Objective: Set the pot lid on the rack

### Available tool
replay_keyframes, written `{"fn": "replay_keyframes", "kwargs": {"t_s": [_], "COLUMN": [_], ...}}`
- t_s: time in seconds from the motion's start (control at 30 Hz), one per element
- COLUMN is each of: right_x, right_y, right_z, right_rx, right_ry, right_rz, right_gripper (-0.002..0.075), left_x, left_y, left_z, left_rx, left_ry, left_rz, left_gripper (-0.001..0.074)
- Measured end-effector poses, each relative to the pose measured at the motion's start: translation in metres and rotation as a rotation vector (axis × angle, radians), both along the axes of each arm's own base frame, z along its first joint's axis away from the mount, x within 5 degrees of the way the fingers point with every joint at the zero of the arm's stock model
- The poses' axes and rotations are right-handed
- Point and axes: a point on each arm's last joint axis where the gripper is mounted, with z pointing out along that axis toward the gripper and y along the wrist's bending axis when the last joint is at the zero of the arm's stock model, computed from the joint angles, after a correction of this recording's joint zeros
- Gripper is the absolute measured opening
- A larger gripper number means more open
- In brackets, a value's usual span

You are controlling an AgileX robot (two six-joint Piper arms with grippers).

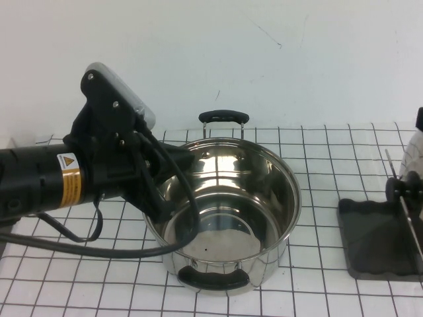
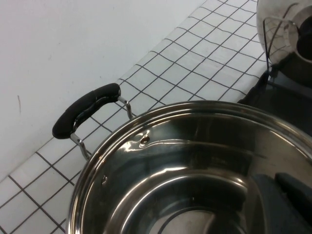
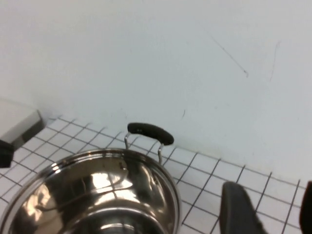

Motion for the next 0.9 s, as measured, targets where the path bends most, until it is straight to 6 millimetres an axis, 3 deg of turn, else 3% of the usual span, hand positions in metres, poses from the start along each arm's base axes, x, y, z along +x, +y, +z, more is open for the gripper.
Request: {"fn": "replay_keyframes", "kwargs": {"t_s": [0.23,0.33,0.43,0.63,0.9], "right_x": [-0.039,-0.065,-0.089,-0.116,-0.134], "right_y": [-0.006,-0.011,-0.015,-0.019,-0.022], "right_z": [0.028,0.042,0.045,0.007,-0.033], "right_rx": [0.004,0.009,0.018,0.013,-0.009], "right_ry": [-0.162,-0.261,-0.329,-0.325,-0.325], "right_rz": [0.014,0.017,0.023,0.034,0.044], "right_gripper": [0.0274,0.0254,0.0185,0.0031,0.0], "left_x": [-0.008,-0.026,-0.052,-0.109,-0.162], "left_y": [0.011,0.026,0.046,0.084,0.108], "left_z": [-0.001,-0.008,-0.016,-0.036,-0.059], "left_rx": [-0.008,0.0,-0.017,-0.139,-0.285], "left_ry": [0.007,-0.004,-0.013,-0.038,-0.171], "left_rz": [0.098,0.185,0.293,0.47,0.485], "left_gripper": [-0.0001,-0.0001,-0.0001,-0.0001,-0.0001]}}
